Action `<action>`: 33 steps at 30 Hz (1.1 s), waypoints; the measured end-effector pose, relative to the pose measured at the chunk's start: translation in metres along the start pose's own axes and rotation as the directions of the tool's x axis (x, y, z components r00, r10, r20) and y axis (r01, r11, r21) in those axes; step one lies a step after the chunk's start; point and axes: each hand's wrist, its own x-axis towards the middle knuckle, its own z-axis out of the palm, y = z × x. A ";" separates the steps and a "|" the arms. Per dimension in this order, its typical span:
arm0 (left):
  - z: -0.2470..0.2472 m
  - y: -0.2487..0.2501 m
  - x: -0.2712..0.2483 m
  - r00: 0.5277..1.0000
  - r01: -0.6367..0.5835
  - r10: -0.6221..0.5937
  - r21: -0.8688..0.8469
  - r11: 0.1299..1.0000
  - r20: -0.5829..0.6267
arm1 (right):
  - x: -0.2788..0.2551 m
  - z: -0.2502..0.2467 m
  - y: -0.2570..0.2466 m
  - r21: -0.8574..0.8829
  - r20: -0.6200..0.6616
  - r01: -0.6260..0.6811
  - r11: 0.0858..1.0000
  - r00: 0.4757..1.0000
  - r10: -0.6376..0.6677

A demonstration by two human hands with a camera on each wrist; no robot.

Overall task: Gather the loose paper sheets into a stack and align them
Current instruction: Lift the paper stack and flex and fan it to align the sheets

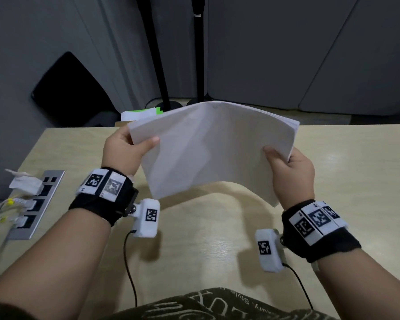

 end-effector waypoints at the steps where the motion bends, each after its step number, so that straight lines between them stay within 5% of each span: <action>1: 0.002 0.001 -0.001 1.000 -0.004 0.005 -0.069 0.998 0.015 | -0.002 0.001 0.000 0.011 -0.002 0.007 1.000 1.000 -0.007; 6: 0.008 -0.012 -0.013 0.999 0.012 -0.009 -0.081 0.997 0.039 | -0.008 0.002 0.017 0.086 0.008 -0.047 0.995 0.999 0.047; 10: 0.016 -0.041 -0.031 0.969 0.118 -0.152 0.175 0.977 0.193 | -0.013 0.006 0.043 -0.136 0.147 -0.180 0.974 0.969 0.199; 13: 0.018 -0.047 -0.032 0.976 0.194 -0.211 0.218 0.957 0.061 | -0.013 0.007 0.039 -0.116 0.131 -0.175 0.978 0.973 0.190; 17: 0.008 -0.036 -0.027 0.996 0.076 -0.069 0.134 0.988 -0.061 | -0.011 0.001 0.028 0.071 0.031 -0.086 0.994 0.996 0.084; 20: 0.004 -0.039 -0.028 0.992 0.124 -0.123 0.092 0.988 -0.014 | -0.009 0.001 0.037 0.009 0.058 -0.129 0.992 0.990 0.128; 24: 0.012 -0.044 -0.033 0.975 0.172 -0.199 0.243 0.955 0.094 | -0.010 0.008 0.044 -0.120 0.138 -0.228 0.966 0.960 0.244; 29: 0.003 -0.042 -0.027 0.991 0.090 -0.103 0.150 0.985 0.086 | -0.008 0.002 0.038 0.024 0.023 -0.124 0.992 0.992 0.124; 33: 0.009 -0.052 -0.030 0.963 0.231 -0.253 0.196 0.953 0.096 | -0.007 0.007 0.050 -0.221 0.133 -0.187 0.957 0.966 0.220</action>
